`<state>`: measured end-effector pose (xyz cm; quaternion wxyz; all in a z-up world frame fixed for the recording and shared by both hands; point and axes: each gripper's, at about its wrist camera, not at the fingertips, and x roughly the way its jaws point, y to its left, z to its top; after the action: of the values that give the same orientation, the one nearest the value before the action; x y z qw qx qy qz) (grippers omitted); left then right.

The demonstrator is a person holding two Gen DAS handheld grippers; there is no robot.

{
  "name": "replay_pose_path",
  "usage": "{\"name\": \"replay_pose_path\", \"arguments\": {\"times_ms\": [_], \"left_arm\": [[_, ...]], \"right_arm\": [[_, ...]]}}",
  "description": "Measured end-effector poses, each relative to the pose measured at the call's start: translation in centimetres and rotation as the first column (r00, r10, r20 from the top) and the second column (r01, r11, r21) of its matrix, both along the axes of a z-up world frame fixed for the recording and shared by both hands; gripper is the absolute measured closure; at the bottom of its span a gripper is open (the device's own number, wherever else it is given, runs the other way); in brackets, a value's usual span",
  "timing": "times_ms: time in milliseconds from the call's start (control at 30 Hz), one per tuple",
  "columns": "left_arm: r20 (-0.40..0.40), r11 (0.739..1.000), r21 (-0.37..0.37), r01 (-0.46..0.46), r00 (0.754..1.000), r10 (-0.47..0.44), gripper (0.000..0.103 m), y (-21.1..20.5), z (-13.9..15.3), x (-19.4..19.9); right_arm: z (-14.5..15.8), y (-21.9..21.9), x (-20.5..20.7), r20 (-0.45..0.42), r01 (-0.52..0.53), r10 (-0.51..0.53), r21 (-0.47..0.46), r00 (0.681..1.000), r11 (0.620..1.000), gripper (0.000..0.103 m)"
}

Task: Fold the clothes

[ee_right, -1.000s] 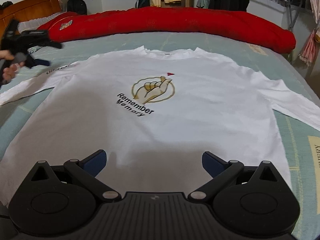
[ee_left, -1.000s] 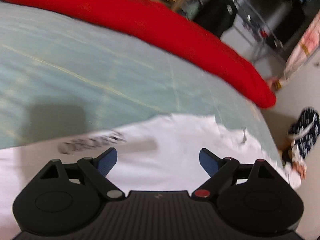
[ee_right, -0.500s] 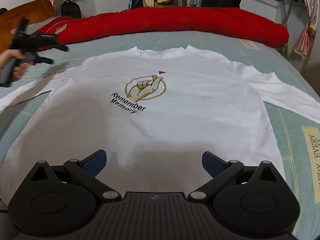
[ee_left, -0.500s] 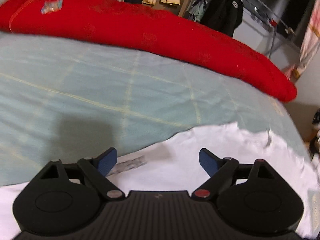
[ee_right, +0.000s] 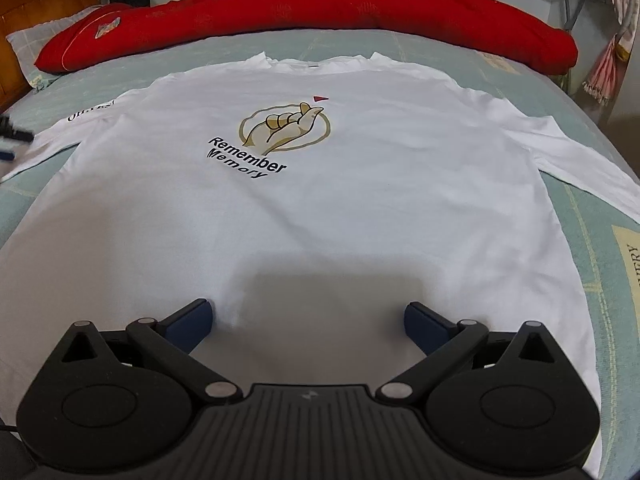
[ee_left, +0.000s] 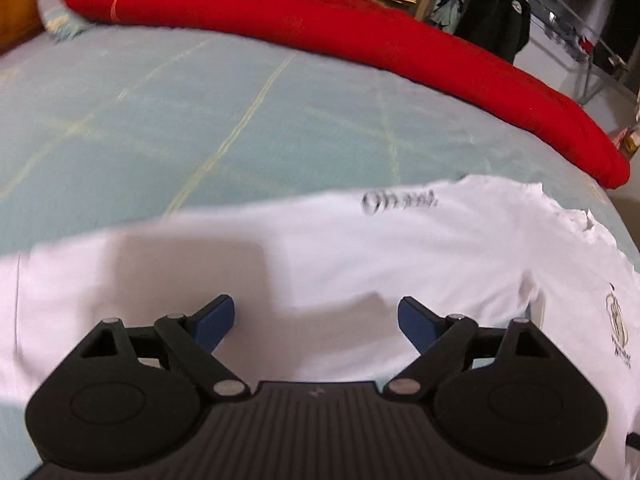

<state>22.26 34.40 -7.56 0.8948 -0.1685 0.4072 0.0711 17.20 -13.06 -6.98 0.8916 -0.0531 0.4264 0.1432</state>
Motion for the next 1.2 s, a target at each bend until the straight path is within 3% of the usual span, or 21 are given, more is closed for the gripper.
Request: {"name": "replay_pose_path", "arguments": {"times_ms": [100, 200, 400, 600, 733, 867, 1033, 1200], "left_arm": [[0.019, 0.999, 0.022, 0.024, 1.0, -0.024, 0.014, -0.2, 0.3, -2.3], [0.031, 0.993, 0.12, -0.003, 1.0, -0.001, 0.014, 0.6, 1.3, -3.0], [0.022, 0.994, 0.025, -0.111, 0.994, 0.11, 0.014, 4.5, -0.1, -3.0], [0.028, 0.993, 0.095, -0.066, 0.998, 0.063, 0.014, 1.9, 1.0, -5.0], [0.087, 0.994, 0.107, 0.009, 0.996, -0.018, 0.014, -1.5, 3.9, -5.4], [0.117, 0.982, 0.123, 0.147, 0.98, -0.161, 0.012, -7.1, 6.0, -4.2], [0.118, 0.938, 0.102, 0.331, 0.932, -0.342, 0.012, -14.9, 6.6, -1.7], [0.108, 0.882, 0.09, 0.463, 0.875, -0.471, 0.012, -22.0, 5.7, 0.7]], "right_arm": [[0.1, 0.2, 0.0, -0.002, 0.0, 0.0, -0.013, 1.0, 1.0, 0.0], [0.4, 0.4, 0.3, -0.016, 0.0, -0.001, -0.029, 1.0, 1.0, 0.0], [0.9, 0.5, 0.1, -0.036, 0.006, -0.008, -0.045, 0.999, 0.999, 0.0], [1.4, 0.2, 0.0, -0.037, 0.009, -0.011, -0.059, 0.999, 0.998, 0.0], [2.2, -0.8, -0.1, -0.005, 0.032, -0.032, -0.032, 0.999, 0.999, 0.0], [3.3, -2.4, -0.1, 0.029, 0.053, -0.053, 0.005, 0.998, 0.999, 0.0], [4.6, -5.6, 1.2, 0.052, 0.081, -0.084, 0.058, 0.995, 0.995, 0.0], [6.7, -10.2, 5.8, 0.066, 0.114, -0.125, 0.15, 0.99, 0.982, 0.0]]}}
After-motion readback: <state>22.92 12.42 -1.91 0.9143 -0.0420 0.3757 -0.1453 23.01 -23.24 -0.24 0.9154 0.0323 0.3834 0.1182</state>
